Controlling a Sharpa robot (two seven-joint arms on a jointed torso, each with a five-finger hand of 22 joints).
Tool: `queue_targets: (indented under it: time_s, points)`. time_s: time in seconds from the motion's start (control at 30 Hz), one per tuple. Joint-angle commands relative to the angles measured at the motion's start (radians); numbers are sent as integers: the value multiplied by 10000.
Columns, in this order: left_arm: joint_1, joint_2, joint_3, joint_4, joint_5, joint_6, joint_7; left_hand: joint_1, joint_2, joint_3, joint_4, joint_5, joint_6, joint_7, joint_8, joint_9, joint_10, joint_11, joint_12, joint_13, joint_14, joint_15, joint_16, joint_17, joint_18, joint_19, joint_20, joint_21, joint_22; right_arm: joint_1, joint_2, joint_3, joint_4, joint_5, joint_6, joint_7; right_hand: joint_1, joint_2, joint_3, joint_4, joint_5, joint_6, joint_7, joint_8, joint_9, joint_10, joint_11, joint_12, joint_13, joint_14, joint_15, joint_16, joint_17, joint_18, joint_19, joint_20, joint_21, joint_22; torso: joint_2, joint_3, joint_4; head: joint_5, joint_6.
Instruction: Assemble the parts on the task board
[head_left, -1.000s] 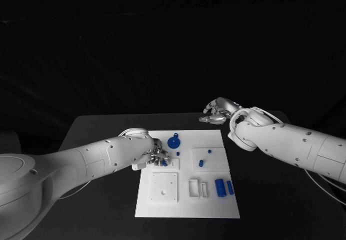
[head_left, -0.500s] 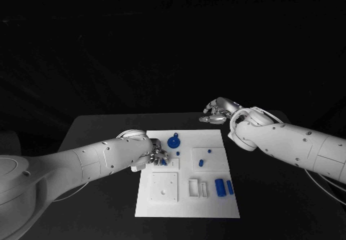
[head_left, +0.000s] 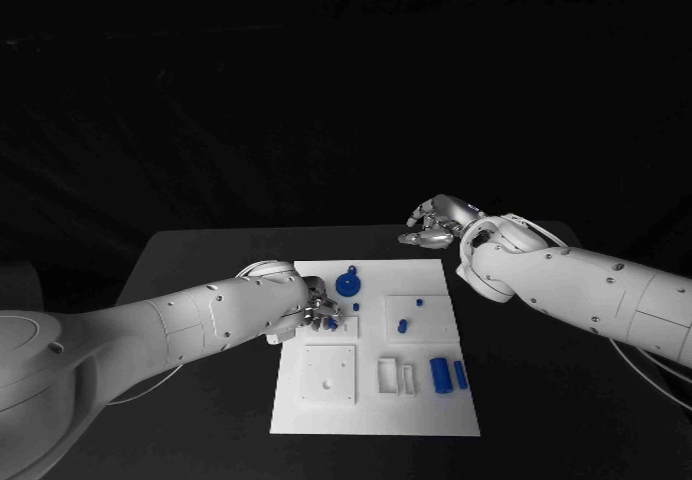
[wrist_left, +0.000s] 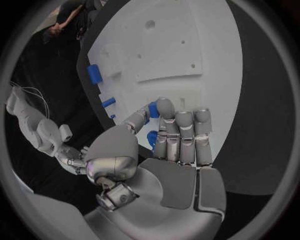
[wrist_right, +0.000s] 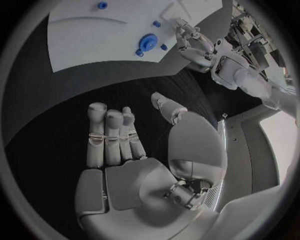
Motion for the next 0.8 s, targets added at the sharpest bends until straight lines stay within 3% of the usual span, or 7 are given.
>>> queue_targets:
  time_s: [0.03, 0.37, 0.8]
  points:
    - [-3, 35, 1, -37, 92, -71, 144, 487, 547, 67, -14, 30, 63, 4, 24, 48, 39, -92, 45, 3, 214, -292, 36, -11, -83, 33, -1228, 42, 198, -4, 6, 3, 9, -35, 102, 56, 6, 66, -33, 35, 58, 0, 55, 37, -13, -56, 2, 42, -14, -41, -59, 34, -16, 694, 21, -74, -68, 173, 2, -1, -3, -6, -1]
    - [-26, 55, -2, -102, 93, 321, 98, 490, 552, 73, -15, 28, 64, 2, 10, 58, 35, -94, 47, 0, 213, -296, 34, -17, -81, 34, -1231, 45, 196, -4, 3, 3, 6, -35, 107, 50, 5, 67, -34, 35, 59, 0, 56, 38, -13, -58, 3, 46, -19, -42, -58, 35, -18, 694, 21, -74, -70, 173, 4, -2, -3, -12, -23]
    - [-60, 30, -2, -90, 93, 381, 103, 503, 561, 87, -31, 30, 63, 2, -14, 74, 25, -94, 50, -6, 205, -299, 30, -26, -79, 27, -1233, 47, 196, -5, 2, 3, 5, -35, 117, 56, 6, 66, -36, 34, 60, -2, 56, 38, -15, -61, 3, 52, -27, -43, -58, 36, -19, 694, 22, -73, -72, 174, 4, -3, -6, -3, -49]
